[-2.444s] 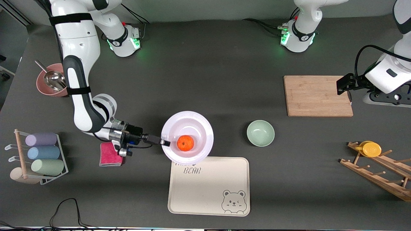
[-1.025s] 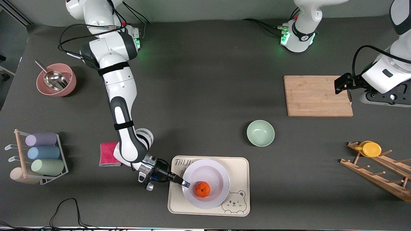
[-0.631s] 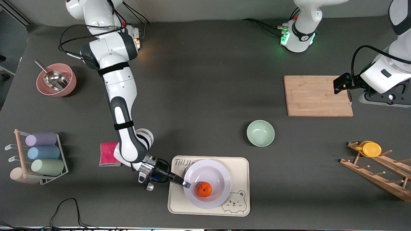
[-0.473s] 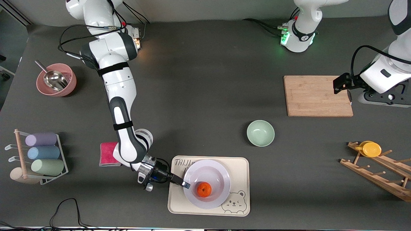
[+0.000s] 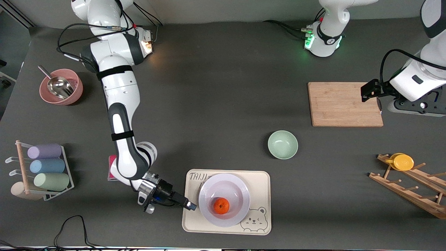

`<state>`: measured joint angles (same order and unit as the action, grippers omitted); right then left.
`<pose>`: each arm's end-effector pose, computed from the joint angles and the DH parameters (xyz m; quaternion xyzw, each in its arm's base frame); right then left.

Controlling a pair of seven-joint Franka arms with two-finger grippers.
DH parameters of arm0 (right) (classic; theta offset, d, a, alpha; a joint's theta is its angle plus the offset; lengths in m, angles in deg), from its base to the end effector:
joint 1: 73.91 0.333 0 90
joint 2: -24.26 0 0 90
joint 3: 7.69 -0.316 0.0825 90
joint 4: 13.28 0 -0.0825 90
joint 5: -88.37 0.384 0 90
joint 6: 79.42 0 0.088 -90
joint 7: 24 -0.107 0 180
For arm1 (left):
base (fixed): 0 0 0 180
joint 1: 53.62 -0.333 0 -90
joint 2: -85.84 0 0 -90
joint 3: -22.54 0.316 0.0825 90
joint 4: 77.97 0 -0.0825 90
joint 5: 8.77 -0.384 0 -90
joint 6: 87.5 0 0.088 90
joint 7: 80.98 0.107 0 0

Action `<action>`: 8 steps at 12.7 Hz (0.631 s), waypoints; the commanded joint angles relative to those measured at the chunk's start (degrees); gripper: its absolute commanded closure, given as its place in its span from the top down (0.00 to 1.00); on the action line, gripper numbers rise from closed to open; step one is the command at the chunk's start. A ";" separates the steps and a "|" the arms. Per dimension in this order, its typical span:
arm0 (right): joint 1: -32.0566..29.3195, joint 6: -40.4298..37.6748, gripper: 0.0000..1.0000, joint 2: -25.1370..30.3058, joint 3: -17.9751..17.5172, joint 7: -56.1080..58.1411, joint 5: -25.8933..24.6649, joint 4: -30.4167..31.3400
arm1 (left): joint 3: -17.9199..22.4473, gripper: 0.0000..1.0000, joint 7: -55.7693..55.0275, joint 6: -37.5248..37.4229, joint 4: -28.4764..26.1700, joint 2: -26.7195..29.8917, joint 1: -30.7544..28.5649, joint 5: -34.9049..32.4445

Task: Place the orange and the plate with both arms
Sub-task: 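Lower the plate onto the tray and open the right gripper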

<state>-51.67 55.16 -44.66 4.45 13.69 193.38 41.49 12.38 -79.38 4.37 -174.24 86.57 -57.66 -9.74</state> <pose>0.7754 0.2275 0.1588 -0.8155 0.1246 -0.2030 0.5275 0.5467 -0.0574 0.5826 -0.9971 0.0678 0.0317 0.0108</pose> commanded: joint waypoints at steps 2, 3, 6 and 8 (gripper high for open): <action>-0.53 -2.30 1.00 9.67 -0.53 -3.85 -10.67 11.81 | 0.40 1.00 -0.03 0.68 -1.55 1.12 0.52 0.53; -0.53 -2.39 1.00 12.47 -0.45 -3.85 -13.57 15.85 | 0.40 1.00 -0.03 0.50 -1.55 1.21 0.52 0.53; -0.36 -2.57 1.00 20.47 -0.18 -4.20 -25.07 27.37 | 0.40 1.00 -0.03 0.50 -1.55 1.29 0.17 0.53; -0.01 -3.79 1.00 25.75 1.04 -6.92 -33.15 33.79 | 0.40 1.00 -0.03 0.59 -1.55 1.29 0.09 0.53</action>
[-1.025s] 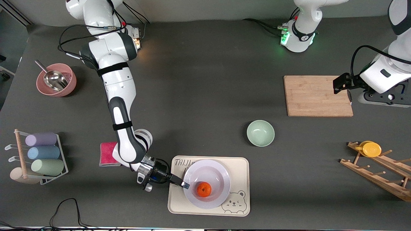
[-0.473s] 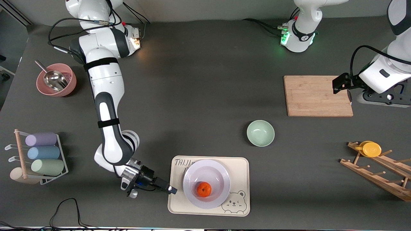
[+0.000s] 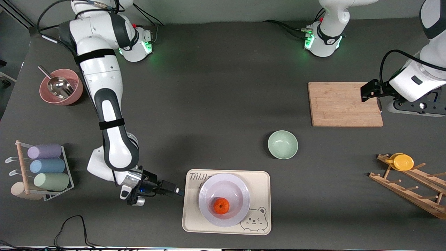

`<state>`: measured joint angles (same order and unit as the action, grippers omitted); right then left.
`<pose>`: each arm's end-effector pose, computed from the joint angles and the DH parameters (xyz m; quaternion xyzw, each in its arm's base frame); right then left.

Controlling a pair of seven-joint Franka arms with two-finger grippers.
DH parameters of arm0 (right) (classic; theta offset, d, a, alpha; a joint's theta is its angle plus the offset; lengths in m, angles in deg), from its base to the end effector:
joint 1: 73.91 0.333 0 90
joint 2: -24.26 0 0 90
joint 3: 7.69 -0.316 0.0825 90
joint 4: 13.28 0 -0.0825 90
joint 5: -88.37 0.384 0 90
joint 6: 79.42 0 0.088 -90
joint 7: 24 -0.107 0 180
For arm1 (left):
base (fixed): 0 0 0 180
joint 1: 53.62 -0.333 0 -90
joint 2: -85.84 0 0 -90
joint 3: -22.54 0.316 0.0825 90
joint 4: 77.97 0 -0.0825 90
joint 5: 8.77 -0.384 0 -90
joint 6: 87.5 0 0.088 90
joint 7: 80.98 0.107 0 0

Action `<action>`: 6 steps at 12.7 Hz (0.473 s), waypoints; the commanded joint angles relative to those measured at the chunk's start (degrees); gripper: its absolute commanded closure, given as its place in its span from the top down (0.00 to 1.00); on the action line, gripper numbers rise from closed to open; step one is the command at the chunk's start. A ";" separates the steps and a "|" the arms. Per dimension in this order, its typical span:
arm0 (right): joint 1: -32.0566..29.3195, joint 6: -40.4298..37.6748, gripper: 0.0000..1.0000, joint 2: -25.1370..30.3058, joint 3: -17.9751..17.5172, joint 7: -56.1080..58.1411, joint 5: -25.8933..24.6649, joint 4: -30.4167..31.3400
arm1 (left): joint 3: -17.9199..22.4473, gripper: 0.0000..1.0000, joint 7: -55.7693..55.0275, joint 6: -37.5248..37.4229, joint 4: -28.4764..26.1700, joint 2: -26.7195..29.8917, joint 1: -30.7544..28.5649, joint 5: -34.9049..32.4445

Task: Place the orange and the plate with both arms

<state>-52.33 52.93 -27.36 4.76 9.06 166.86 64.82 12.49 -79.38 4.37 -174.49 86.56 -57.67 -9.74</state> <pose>0.7307 0.1758 0.1993 -0.9078 0.0528 -0.1254 0.3968 0.5465 -0.0562 0.5804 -0.9971 0.0668 0.0340 0.0109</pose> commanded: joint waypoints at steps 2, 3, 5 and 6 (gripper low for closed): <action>0.74 -3.14 1.00 13.63 1.70 -5.18 -14.90 15.83 | 0.38 1.00 -0.02 0.50 -1.30 1.39 0.01 0.53; 1.00 -4.54 1.00 15.92 3.28 -6.85 -19.64 18.11 | 0.46 1.00 -0.02 0.50 -1.21 1.39 0.01 0.53; 2.14 -9.01 1.00 21.36 6.61 -11.06 -30.79 22.16 | 0.55 1.00 -0.02 1.02 -1.12 1.30 -0.08 0.79; 3.01 -11.56 1.00 24.09 8.72 -12.83 -36.50 23.92 | 0.81 1.00 -0.02 1.20 -1.04 1.22 -0.16 1.93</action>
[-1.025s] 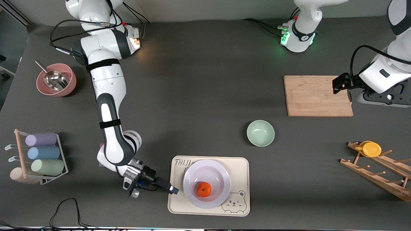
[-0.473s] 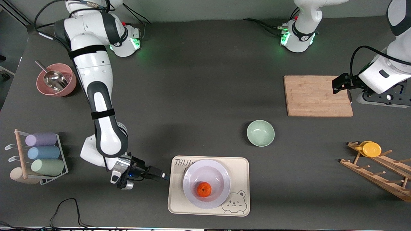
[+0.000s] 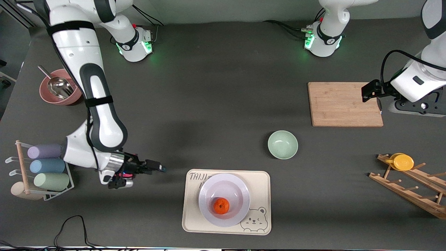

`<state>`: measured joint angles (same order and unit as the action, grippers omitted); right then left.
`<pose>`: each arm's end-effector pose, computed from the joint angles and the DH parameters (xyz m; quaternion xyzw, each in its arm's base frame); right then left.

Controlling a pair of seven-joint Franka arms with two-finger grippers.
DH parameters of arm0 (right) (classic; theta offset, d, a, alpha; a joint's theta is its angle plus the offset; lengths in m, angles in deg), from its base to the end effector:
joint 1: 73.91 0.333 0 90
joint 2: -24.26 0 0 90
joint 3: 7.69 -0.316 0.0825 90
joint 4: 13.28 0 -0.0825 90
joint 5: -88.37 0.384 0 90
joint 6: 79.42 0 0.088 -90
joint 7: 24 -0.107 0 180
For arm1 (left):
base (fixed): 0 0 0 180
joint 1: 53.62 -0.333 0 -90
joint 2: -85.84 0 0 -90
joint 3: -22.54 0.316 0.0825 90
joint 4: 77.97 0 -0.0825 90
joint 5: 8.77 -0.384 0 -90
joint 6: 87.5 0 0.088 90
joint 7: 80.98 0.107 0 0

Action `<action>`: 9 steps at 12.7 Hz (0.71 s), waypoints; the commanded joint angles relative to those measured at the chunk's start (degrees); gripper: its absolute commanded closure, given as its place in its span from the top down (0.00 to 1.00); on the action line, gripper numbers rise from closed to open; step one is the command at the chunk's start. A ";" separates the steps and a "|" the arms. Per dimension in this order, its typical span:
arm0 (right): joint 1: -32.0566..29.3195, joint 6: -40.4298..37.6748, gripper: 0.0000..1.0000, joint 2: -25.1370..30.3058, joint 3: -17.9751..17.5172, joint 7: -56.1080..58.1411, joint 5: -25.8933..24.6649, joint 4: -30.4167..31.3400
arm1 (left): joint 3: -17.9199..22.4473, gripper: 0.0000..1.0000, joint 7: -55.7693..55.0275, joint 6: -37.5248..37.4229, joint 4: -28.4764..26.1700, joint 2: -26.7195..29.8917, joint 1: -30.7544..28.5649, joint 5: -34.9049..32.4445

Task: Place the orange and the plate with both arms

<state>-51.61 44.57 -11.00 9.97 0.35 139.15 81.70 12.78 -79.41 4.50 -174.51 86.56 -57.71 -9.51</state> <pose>0.6743 0.1106 0.2645 -0.9643 -0.0095 -0.0218 0.2638 0.5470 -0.0535 0.5804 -0.9974 0.0635 0.0331 0.0087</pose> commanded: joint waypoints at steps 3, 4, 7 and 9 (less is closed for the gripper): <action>5.36 -9.97 1.00 14.07 9.91 -6.06 -20.59 9.87 | 0.97 1.00 -0.08 0.81 -1.01 1.30 -0.03 2.06; 6.86 -11.73 1.00 15.83 12.55 -6.50 -23.58 9.96 | 0.97 1.00 0.01 0.72 -0.93 1.30 -0.03 2.06; 8.37 -17.17 1.00 19.44 16.52 -8.95 -29.57 6.30 | 0.97 1.00 -0.08 0.29 -0.84 1.47 -0.03 1.71; 8.10 -23.67 1.00 19.54 17.32 -11.59 -32.22 -0.64 | 0.88 1.00 -0.08 0.28 -0.93 1.65 0.05 1.71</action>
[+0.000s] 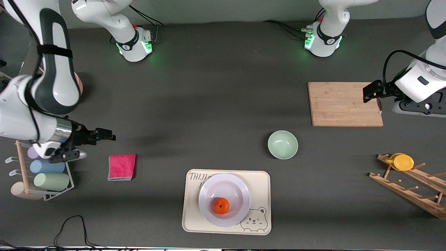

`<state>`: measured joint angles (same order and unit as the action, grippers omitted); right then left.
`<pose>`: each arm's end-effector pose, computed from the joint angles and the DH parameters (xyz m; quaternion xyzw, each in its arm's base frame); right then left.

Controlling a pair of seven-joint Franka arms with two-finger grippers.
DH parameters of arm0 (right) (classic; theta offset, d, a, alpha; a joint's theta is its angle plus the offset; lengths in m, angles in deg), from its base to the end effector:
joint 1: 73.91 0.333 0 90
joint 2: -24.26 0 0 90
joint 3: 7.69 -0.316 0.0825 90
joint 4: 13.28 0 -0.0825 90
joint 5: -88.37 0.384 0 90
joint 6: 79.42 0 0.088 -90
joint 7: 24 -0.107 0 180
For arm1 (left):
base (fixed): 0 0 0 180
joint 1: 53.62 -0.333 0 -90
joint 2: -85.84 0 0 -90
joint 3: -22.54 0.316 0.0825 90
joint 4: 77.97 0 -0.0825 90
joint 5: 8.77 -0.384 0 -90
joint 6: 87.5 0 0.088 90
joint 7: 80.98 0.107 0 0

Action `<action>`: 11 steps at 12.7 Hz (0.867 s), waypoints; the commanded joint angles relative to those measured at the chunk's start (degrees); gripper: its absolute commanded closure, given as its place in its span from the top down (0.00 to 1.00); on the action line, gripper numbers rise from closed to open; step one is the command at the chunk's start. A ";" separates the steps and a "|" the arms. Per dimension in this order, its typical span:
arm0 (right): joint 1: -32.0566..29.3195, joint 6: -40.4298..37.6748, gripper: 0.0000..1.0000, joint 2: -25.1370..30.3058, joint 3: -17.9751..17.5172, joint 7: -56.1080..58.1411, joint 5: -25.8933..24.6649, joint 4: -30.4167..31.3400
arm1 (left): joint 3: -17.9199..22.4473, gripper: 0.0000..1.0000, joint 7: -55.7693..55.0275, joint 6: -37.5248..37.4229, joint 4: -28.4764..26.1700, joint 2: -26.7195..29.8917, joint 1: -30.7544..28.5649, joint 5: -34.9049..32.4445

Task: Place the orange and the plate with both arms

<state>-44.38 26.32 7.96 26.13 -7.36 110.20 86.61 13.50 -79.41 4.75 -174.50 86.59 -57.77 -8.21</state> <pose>0.6162 0.0097 0.4243 -0.9918 -0.0476 0.0433 0.1101 0.5479 -0.0484 0.5812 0.9979 -0.0559 -0.0310 0.0030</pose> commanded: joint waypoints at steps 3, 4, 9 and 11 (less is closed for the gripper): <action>0.52 -11.94 1.00 0.48 2.04 -4.06 -5.39 -13.56 | 0.16 1.00 -0.08 0.20 -0.85 1.53 0.11 0.50; 0.44 -13.00 1.00 0.48 2.05 -4.15 -5.39 -15.32 | 0.16 1.00 -0.08 0.20 -0.85 1.53 0.11 0.59; -10.60 -18.35 1.00 0.57 -7.85 -3.54 -8.82 -22.27 | 0.16 1.00 0.01 0.47 -0.94 1.45 0.02 0.59; -18.69 -19.51 1.00 1.96 -17.41 -4.06 -11.17 -22.46 | 0.16 1.00 0.01 0.73 -0.94 1.45 0.02 0.85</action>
<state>-56.27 9.16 9.26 16.70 -10.02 102.11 66.13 13.49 -79.41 4.79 -174.50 86.68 -57.77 -8.13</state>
